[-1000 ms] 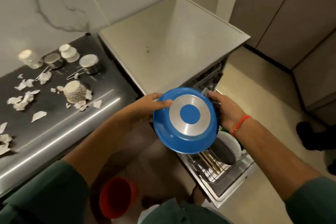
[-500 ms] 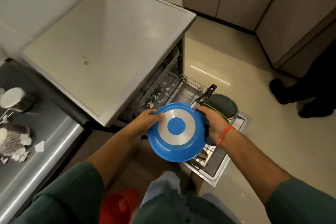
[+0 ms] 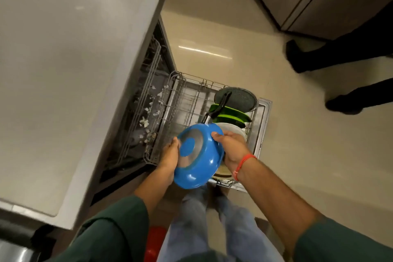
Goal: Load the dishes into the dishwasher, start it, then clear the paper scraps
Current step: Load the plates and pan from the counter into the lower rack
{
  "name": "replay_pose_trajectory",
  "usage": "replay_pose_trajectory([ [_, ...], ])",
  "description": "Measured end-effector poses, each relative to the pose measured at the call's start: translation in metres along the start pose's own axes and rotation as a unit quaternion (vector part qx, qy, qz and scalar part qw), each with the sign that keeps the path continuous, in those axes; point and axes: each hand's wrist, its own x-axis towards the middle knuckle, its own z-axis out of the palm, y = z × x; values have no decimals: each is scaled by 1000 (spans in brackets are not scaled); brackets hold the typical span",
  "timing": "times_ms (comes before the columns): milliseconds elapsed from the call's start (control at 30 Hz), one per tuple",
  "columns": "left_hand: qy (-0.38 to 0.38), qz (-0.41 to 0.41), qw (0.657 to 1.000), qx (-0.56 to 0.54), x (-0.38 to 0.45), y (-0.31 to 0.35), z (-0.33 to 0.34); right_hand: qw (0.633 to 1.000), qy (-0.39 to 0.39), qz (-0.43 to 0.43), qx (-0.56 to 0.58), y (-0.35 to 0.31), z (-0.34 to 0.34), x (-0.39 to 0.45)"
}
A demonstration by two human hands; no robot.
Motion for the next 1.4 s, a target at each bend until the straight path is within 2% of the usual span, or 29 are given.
replay_pose_trajectory([
  [200,60,-24,997,-41,66,-5,10,1000,-2,-2,17,14,34,72],
  [367,98,-5,995,0,117,-17,10,999,-10,15,-34,34,54,147],
  [633,70,4,995,63,173,-38,17,996,-21,66,-58,61,72,254],
  [867,60,25,993,95,208,-40,24,993,-53,90,-47,72,84,300],
  [1100,25,33,992,118,233,-38,27,996,-54,70,-34,72,83,322],
  [1300,-11,33,987,155,242,-45,32,997,-8,51,-61,80,70,330],
  [1400,-15,26,985,171,242,-48,35,992,19,51,-114,83,66,331],
])
